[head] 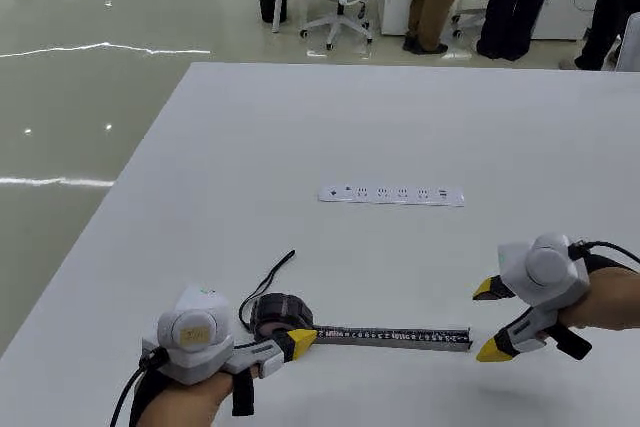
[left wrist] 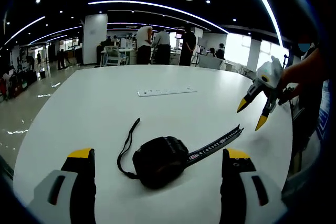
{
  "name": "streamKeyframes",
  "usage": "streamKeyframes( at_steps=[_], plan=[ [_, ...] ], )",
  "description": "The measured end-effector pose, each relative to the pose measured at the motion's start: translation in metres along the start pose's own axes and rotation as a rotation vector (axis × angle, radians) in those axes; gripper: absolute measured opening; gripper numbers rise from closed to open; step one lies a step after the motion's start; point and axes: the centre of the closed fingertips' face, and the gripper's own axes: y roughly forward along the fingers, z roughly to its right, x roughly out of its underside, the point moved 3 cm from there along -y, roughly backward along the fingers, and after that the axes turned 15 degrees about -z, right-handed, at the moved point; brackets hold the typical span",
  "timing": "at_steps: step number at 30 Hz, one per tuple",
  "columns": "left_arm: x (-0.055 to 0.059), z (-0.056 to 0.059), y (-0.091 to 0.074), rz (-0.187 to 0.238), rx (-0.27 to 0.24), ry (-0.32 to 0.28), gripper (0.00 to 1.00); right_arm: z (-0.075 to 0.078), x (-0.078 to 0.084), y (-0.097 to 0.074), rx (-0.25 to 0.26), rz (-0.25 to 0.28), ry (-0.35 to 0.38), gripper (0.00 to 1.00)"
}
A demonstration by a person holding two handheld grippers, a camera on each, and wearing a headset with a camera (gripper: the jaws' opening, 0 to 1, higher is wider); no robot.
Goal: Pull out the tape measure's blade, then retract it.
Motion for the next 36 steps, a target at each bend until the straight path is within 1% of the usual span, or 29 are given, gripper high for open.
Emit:
streamKeyframes(
  at_steps=[2,4,6,9,10,11,13,15,20,21,22,23,25,27,29,33,34,35,36],
  plan=[
    [0.0,0.001,0.0,-0.001,0.002,0.002,0.99,0.0,0.002,0.005,-0.004,-0.025,-0.029,0.53],
    [0.0,0.001,0.001,-0.001,0.001,0.007,0.99,0.001,-0.001,0.007,-0.01,-0.025,-0.025,0.52],
    [0.0,0.001,0.002,-0.003,-0.002,0.005,0.99,0.002,-0.002,0.01,-0.016,-0.035,-0.04,0.48],
    [0.001,0.0,0.002,-0.004,-0.013,0.002,0.99,0.004,-0.001,0.015,-0.009,-0.054,-0.054,0.46],
    [0.001,-0.002,0.003,-0.002,-0.018,-0.009,0.99,0.005,0.001,0.017,0.002,-0.074,-0.073,0.46],
    [0.001,-0.002,0.003,-0.001,-0.016,-0.017,0.99,0.005,0.001,0.019,-0.001,-0.08,-0.077,0.44],
    [0.001,-0.001,0.004,0.002,-0.015,-0.018,0.99,0.004,0.001,0.022,-0.012,-0.085,-0.076,0.39],
    [0.003,0.0,0.005,-0.004,-0.014,-0.009,0.99,0.004,0.002,0.024,-0.017,-0.093,-0.079,0.39],
    [0.004,0.0,0.005,-0.008,-0.015,-0.013,0.99,0.004,0.001,0.027,-0.015,-0.104,-0.084,0.34],
    [0.004,0.0,0.005,-0.009,-0.015,-0.014,0.99,0.003,0.002,0.028,-0.01,-0.11,-0.094,0.32],
    [0.005,0.0,0.005,-0.008,-0.012,-0.022,0.99,0.004,0.003,0.029,0.008,-0.129,-0.134,0.31],
    [0.005,0.0,0.005,-0.004,-0.01,-0.037,0.99,0.003,0.006,0.032,0.019,-0.159,-0.167,0.29],
    [0.005,-0.001,0.005,-0.005,-0.012,-0.038,0.99,0.001,0.005,0.034,-0.003,-0.149,-0.14,0.27],
    [0.006,0.0,0.005,-0.008,-0.012,-0.032,0.99,0.003,0.005,0.034,0.002,-0.153,-0.141,0.26],
    [0.007,-0.001,0.005,-0.011,-0.013,-0.032,0.99,0.003,0.005,0.036,-0.011,-0.152,-0.124,0.24],
    [0.009,-0.001,0.004,-0.016,-0.014,-0.034,0.99,0.004,0.003,0.036,-0.003,-0.157,-0.125,0.22],
    [0.009,-0.001,0.004,-0.015,-0.014,-0.034,0.99,0.005,0.004,0.036,-0.002,-0.159,-0.125,0.22],
    [0.009,-0.001,0.004,-0.013,-0.014,-0.032,0.99,0.008,0.004,0.037,0.013,-0.166,-0.12,0.23],
    [0.009,-0.001,0.004,-0.012,-0.016,-0.03,0.99,0.007,0.004,0.037,0.011,-0.167,-0.119,0.23]
  ],
)
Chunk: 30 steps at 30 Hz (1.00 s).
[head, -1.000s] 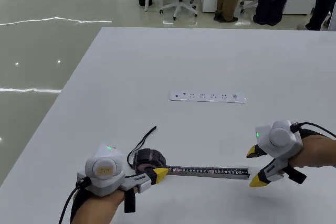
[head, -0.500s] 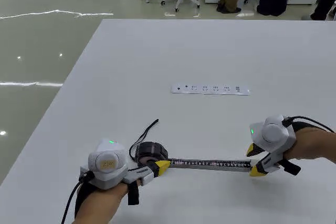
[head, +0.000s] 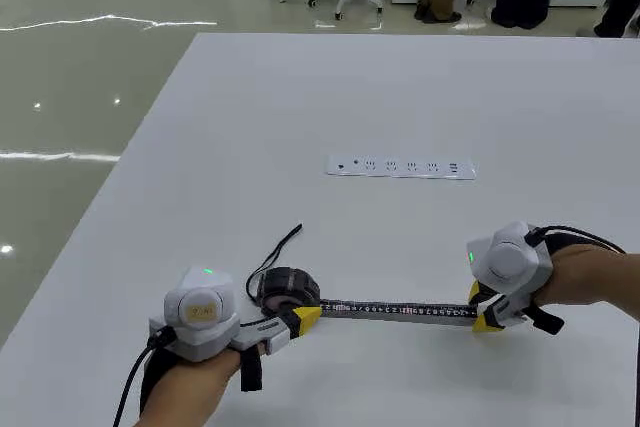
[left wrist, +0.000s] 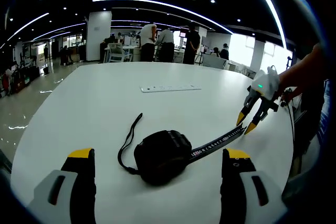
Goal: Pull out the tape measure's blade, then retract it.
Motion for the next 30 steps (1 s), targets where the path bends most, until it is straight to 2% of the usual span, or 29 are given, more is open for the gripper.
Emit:
streamKeyframes(
  at_steps=[4,6,11,14,23,30],
  plan=[
    [0.0,0.0,0.0,0.001,-0.001,-0.002,0.99,0.0,0.001,0.0,-0.009,-0.005,0.005,0.21],
    [0.0,0.0,0.0,0.002,-0.003,0.001,0.99,-0.002,0.001,0.001,-0.018,-0.007,-0.001,0.16],
    [-0.003,0.001,0.001,0.009,-0.004,-0.002,0.99,-0.001,0.003,0.001,-0.034,-0.003,0.045,0.16],
    [-0.003,0.002,0.001,0.011,-0.003,-0.003,0.99,-0.002,0.002,0.002,-0.039,-0.004,0.045,0.15],
    [-0.006,0.003,0.006,0.016,-0.008,-0.063,0.99,-0.001,0.002,0.002,-0.049,-0.012,0.062,0.14],
    [-0.007,0.009,0.017,0.006,-0.014,-0.084,0.97,0.0,0.002,0.003,-0.051,-0.014,0.075,0.14]
  ],
)
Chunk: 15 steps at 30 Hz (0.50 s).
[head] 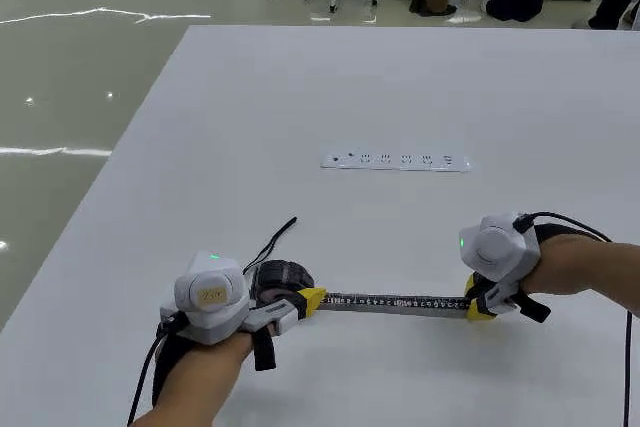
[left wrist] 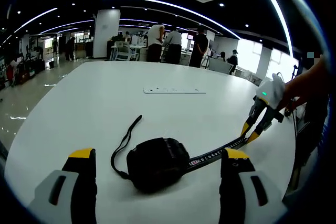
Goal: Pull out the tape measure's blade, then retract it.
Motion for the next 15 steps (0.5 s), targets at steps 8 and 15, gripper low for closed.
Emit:
streamKeyframes(
  at_steps=[8,15],
  plan=[
    [0.008,0.005,0.016,-0.047,-0.049,-0.04,0.99,0.0,0.0,-0.001,-0.002,-0.007,0.018,0.14],
    [0.008,0.005,0.024,-0.046,-0.065,-0.041,0.88,-0.001,0.0,-0.001,-0.004,-0.011,0.016,0.14]
  ],
)
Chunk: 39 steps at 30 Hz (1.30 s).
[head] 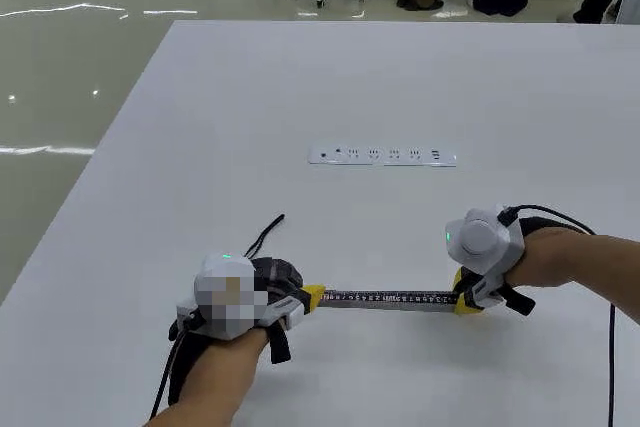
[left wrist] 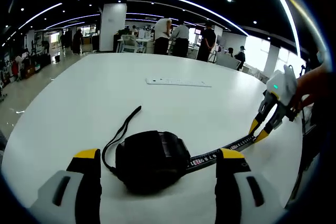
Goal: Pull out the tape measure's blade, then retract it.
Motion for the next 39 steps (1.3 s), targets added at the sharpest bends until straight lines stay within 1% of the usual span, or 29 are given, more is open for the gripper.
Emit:
streamKeyframes(
  at_steps=[3,5,8,11,12,18,20,25,29,34,38,39],
  plan=[
    [0.0,-0.004,0.004,-0.011,-0.003,-0.032,0.85,0.0,0.0,0.0,-0.001,0.004,0.008,0.14],
    [0.0,-0.004,0.007,-0.017,-0.003,-0.034,0.82,0.001,0.0,0.0,0.001,0.003,0.008,0.14],
    [0.0,-0.003,0.011,-0.029,-0.005,-0.028,0.78,0.001,0.0,0.001,-0.002,0.002,0.012,0.14],
    [-0.001,-0.005,0.013,-0.026,-0.019,-0.017,0.78,0.001,0.0,0.001,-0.002,-0.001,0.007,0.14],
    [-0.002,-0.006,0.015,-0.034,-0.02,-0.015,0.77,0.001,0.0,0.001,-0.004,-0.001,0.01,0.14],
    [-0.001,-0.006,0.02,-0.048,-0.027,0.008,0.72,0.001,0.0,0.001,-0.008,-0.003,0.018,0.14],
    [-0.002,-0.007,0.02,-0.043,-0.034,0.015,0.72,0.001,-0.001,0.001,-0.008,-0.003,0.019,0.14],
    [0.003,-0.006,0.022,-0.064,-0.033,0.023,0.64,0.001,-0.001,0.001,-0.009,-0.002,0.018,0.14],
    [0.003,-0.006,0.023,-0.057,-0.029,0.024,0.64,0.001,-0.001,0.001,-0.009,-0.005,0.025,0.14],
    [0.004,-0.006,0.022,-0.065,-0.03,0.036,0.63,0.001,-0.001,0.001,-0.007,-0.005,0.024,0.14],
    [0.004,-0.006,0.022,-0.062,-0.034,0.042,0.63,0.0,-0.001,0.0,-0.004,0.003,0.024,0.14],
    [0.004,-0.006,0.022,-0.064,-0.034,0.044,0.63,0.0,0.0,0.0,0.004,0.009,0.007,0.14]
  ],
)
